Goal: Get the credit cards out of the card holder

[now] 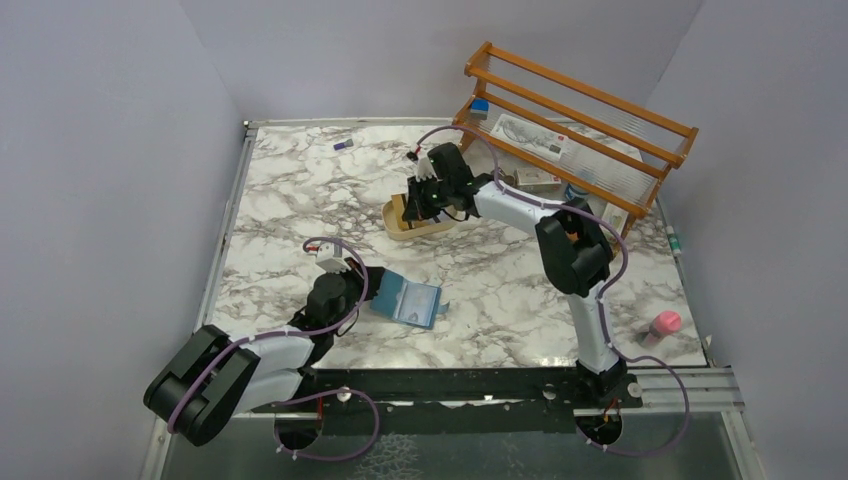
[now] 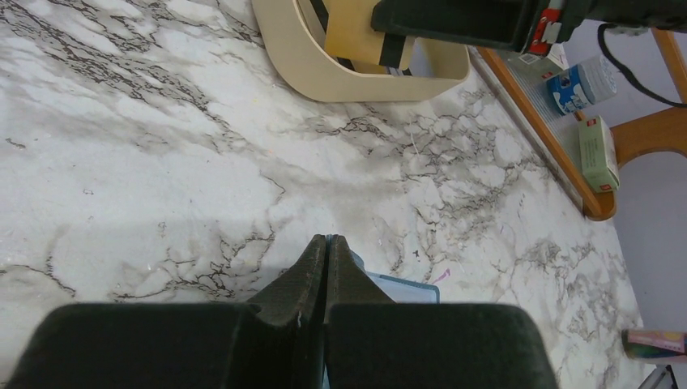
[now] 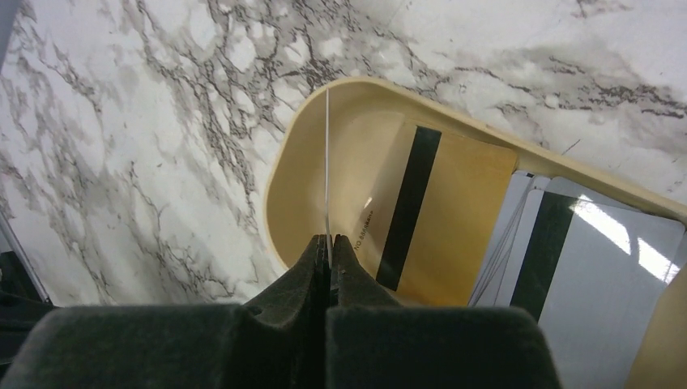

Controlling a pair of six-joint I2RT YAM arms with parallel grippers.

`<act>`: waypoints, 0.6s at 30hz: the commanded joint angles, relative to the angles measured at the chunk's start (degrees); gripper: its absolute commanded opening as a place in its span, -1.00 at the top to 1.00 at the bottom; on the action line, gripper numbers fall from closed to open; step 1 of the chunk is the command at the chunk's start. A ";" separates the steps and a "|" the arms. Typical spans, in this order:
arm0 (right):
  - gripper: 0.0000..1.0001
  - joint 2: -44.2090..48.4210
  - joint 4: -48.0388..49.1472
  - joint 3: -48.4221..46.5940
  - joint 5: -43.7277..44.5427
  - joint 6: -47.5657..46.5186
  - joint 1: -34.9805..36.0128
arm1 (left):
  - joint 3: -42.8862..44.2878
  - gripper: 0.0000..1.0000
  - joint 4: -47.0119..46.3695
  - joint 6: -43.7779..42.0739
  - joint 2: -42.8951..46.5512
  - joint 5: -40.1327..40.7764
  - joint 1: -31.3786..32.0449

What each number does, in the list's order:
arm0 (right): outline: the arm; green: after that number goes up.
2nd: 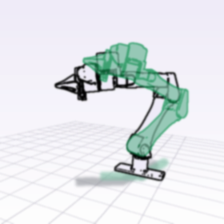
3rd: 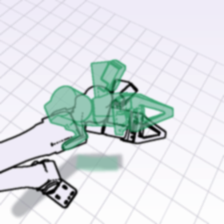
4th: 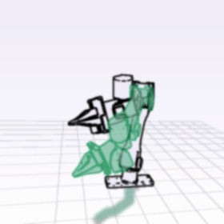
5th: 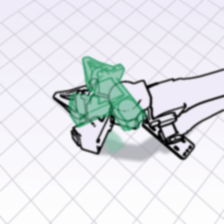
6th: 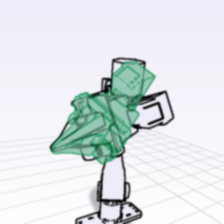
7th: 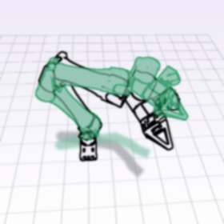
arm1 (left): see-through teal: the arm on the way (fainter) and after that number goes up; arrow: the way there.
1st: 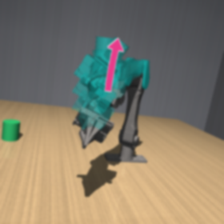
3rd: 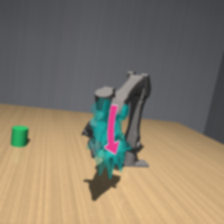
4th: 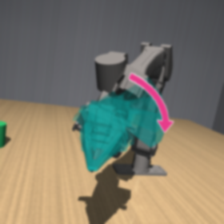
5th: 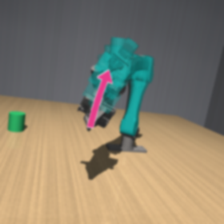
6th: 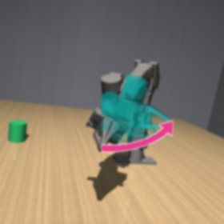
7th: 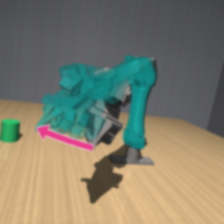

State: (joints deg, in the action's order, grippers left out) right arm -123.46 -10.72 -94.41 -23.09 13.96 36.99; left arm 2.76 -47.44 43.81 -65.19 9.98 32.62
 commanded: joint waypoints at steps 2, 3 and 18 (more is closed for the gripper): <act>0.99 -2.70 -0.28 0.74 -1.49 0.53 -0.43 | -0.40 1.00 0.46 -1.07 0.85 1.53 -0.32; 0.99 -3.03 0.00 0.80 -1.61 0.77 -0.43 | -0.39 1.00 0.57 -1.16 0.91 1.60 -0.29; 0.62 -6.18 -1.08 -1.99 -3.87 1.23 -0.49 | 0.01 1.00 1.30 -1.54 0.45 2.14 -0.28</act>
State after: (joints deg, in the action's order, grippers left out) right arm -127.55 -10.33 -94.67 -25.45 15.29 36.62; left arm 2.76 -46.96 43.35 -64.99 10.66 32.62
